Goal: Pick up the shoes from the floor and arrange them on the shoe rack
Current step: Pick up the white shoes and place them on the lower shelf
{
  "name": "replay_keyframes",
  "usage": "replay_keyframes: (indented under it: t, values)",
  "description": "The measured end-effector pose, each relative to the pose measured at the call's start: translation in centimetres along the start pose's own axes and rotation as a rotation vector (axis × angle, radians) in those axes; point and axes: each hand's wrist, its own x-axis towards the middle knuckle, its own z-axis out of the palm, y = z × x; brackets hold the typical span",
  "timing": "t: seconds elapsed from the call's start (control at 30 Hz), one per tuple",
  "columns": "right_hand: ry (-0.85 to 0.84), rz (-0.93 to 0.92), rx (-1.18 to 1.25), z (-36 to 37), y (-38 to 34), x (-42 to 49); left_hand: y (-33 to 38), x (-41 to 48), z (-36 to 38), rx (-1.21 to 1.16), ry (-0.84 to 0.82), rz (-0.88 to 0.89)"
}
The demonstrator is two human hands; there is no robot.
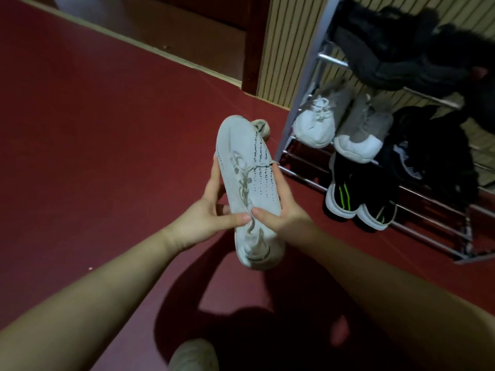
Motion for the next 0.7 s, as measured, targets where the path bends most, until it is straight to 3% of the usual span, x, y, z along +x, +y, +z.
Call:
replay_keyframes:
  t: [0.23, 0.4, 0.53, 0.7]
  values:
    - [0.032, 0.031, 0.021, -7.7, 0.7, -6.5, 3.2, 2.2, 7.4, 0.18, -0.158, 0.148]
    - [0.185, -0.024, -0.103, -12.4, 1.3, -11.2, 4.9, 4.5, 12.8, 0.234, -0.241, 0.156]
    - [0.201, -0.096, -0.239, -15.7, 1.6, -15.4, 5.4, 6.2, 17.0, 0.301, -0.361, 0.166]
    - [0.424, -0.014, -0.243, -19.1, 3.0, -20.9, 5.5, 9.9, 24.2, 0.356, -0.561, 0.159]
